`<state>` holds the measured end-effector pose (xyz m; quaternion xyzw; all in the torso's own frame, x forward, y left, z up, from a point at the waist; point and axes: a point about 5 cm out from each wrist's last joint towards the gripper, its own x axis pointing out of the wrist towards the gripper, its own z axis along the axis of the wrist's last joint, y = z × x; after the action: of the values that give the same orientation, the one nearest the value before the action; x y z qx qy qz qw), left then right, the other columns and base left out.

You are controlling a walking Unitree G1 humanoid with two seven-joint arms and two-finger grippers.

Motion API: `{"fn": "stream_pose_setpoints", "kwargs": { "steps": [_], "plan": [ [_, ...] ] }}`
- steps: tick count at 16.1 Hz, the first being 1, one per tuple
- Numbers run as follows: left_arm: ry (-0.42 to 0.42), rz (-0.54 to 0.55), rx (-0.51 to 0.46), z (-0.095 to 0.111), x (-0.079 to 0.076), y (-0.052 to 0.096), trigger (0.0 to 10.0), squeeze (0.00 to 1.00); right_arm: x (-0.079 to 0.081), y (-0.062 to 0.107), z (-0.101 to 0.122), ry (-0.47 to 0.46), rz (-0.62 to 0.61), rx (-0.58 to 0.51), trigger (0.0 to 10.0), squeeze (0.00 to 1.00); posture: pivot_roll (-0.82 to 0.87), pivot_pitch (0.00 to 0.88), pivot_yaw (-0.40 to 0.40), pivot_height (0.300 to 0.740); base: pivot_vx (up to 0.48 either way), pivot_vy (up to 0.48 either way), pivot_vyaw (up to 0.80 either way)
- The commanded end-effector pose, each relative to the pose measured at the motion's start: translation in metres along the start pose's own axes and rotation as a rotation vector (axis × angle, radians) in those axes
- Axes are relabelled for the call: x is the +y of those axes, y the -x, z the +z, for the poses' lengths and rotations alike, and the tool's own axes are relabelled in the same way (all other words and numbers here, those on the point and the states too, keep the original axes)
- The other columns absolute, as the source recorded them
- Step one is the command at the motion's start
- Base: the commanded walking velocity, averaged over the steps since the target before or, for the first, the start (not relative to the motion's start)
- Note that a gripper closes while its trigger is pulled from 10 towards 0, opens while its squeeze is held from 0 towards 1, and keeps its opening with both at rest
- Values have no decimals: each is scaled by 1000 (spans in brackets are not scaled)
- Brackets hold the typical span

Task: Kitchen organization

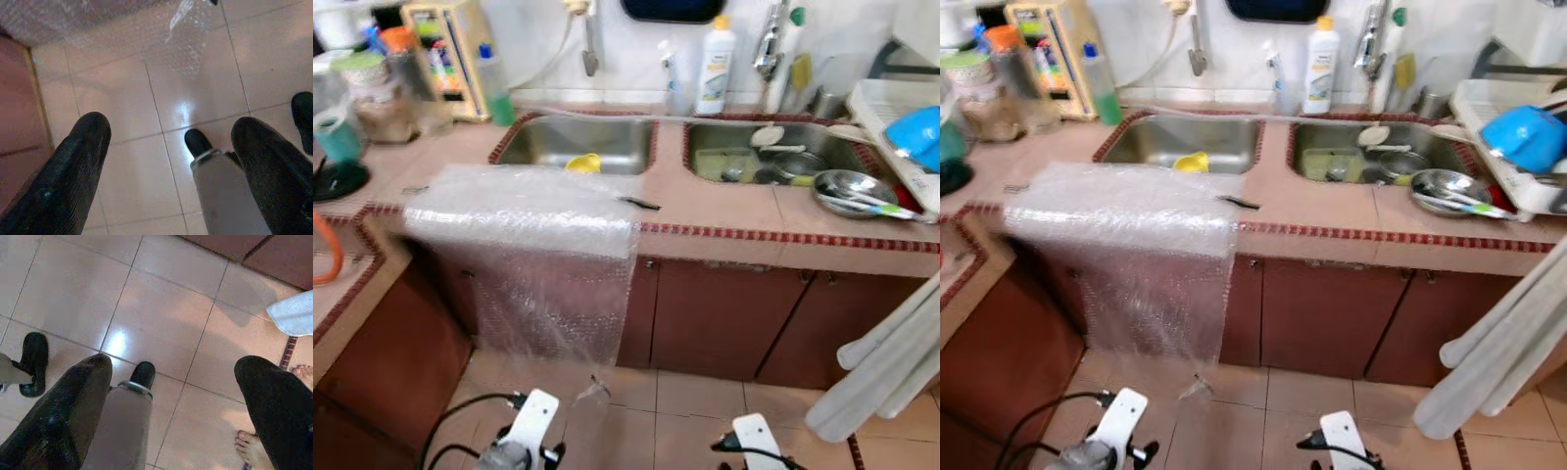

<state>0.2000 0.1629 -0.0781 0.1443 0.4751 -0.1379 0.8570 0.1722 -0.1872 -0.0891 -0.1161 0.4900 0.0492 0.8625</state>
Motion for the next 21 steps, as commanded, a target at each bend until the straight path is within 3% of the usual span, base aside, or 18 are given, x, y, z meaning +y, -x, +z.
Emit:
{"fn": "stream_pose_setpoints", "kwargs": {
  "steps": [1, 3, 4, 6, 9, 16, 21],
  "plan": [
    [8, -1, -21, 7, -3, -1, 10000, 0, 2, 0, -4, 10, 14, 16, 10000, 0, 11, 0, 49, 740, 0, 0, -631],
    [53, -7, -38, 13, -6, -2, 10000, 0, 5, 0, -1, 18, 29, 7, 10000, 0, 14, 0, 50, 740, 0, 0, -684],
    [5, -23, -38, 14, -10, -3, 10000, 0, 7, -1, -1, 29, 36, 5, 10000, 0, 15, 0, 51, 740, 0, 0, -688],
    [47, -67, -30, 15, -22, -4, 10000, 0, 10, -1, -1, 34, 42, 5, 10000, 0, 18, 0, 53, 740, 0, 0, -684],
    [32, -93, -6, 11, -38, -5, 10000, 0, 13, 0, -4, 38, 46, 14, 10000, 0, 18, 0, 57, 740, 0, 0, -677],
    [30, -75, 28, 6, -44, -5, 10000, 0, 13, 0, -10, 26, 44, 37, 10000, 0, 18, 0, 55, 740, 0, 0, -692],
    [14, -64, 26, 3, -38, -4, 10000, 0, 14, 0, -11, 15, 48, 42, 10000, 0, 19, 0, 56, 740, 0, 0, -673]
  ]
}}
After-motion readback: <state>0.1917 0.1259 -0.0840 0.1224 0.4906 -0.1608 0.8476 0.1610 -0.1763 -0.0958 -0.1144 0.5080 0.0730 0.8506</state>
